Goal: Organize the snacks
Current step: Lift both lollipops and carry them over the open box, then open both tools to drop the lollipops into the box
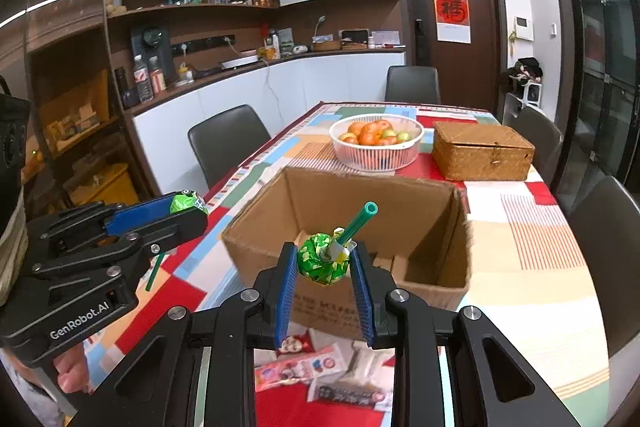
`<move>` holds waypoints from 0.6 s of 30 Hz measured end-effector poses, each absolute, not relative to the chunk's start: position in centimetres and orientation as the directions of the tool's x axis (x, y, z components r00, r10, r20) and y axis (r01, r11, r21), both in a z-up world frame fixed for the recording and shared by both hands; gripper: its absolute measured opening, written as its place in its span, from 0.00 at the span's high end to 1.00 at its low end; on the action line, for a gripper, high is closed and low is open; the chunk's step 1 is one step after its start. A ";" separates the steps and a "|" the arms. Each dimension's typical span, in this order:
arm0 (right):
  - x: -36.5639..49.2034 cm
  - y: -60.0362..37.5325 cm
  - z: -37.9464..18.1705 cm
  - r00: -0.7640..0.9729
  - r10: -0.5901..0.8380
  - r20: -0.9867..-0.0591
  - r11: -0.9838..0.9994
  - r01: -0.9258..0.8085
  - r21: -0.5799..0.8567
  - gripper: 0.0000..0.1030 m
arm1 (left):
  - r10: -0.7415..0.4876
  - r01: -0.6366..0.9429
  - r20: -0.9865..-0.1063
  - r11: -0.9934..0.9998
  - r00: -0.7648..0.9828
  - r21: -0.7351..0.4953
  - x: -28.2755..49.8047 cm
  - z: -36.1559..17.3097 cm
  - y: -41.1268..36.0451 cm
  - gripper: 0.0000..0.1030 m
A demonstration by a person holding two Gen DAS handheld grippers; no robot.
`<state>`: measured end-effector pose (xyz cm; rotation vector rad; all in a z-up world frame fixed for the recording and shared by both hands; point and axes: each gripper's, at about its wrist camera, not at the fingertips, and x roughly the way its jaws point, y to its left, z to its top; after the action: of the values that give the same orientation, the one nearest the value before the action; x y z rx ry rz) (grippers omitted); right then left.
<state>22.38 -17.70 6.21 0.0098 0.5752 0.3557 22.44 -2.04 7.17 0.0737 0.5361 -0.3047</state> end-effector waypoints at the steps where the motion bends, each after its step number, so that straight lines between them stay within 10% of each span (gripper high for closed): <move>1: 22.7 -17.9 6.4 0.780 0.328 -0.533 0.940 -0.323 0.107 0.73 | -0.266 0.306 -0.514 0.952 0.816 -0.007 22.7 7.3 -2.2 0.75; 18: 29.2 -20.2 6.4 0.748 0.270 -0.606 0.959 -0.267 0.099 0.73 | -0.238 0.291 -0.586 0.957 0.774 -0.004 30.0 7.3 -4.3 0.75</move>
<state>29.24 -20.17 6.43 0.0059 0.6636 0.2937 30.04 -4.27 7.26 0.0883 0.6223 -0.2871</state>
